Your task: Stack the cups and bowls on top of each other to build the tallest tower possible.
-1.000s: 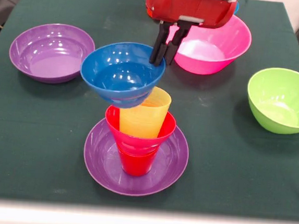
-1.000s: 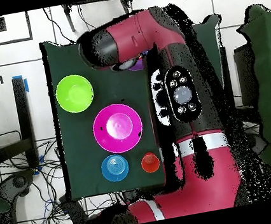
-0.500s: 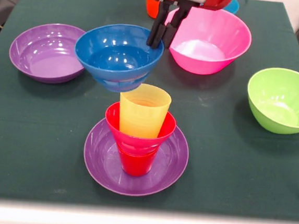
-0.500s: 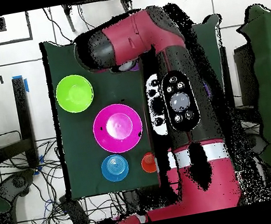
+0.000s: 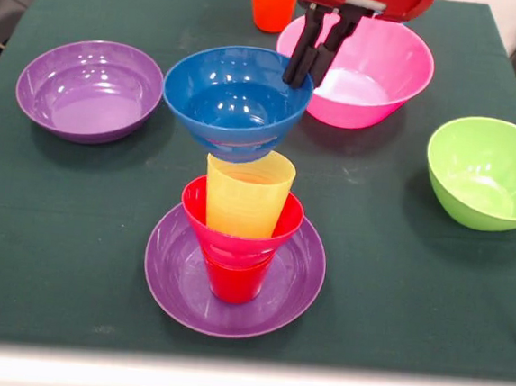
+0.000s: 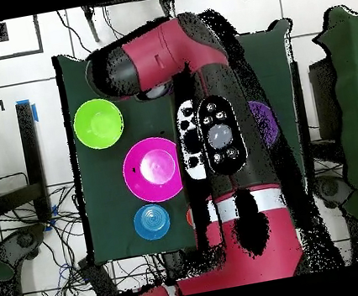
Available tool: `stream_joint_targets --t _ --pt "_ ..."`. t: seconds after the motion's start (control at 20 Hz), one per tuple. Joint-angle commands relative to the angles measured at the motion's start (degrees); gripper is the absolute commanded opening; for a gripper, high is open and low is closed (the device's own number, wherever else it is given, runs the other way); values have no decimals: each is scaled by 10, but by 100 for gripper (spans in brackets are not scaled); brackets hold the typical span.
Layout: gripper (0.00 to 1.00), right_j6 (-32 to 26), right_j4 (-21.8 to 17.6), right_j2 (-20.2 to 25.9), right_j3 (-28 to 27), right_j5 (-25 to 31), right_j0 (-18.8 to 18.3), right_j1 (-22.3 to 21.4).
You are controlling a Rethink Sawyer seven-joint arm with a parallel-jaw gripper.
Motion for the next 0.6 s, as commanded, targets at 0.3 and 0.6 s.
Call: stream_joint_targets --t 0.3,0.6 --pt "0 17 3 -12 62 0 9 50" --pt "0 5 -7 -21 59 -13 7 57"
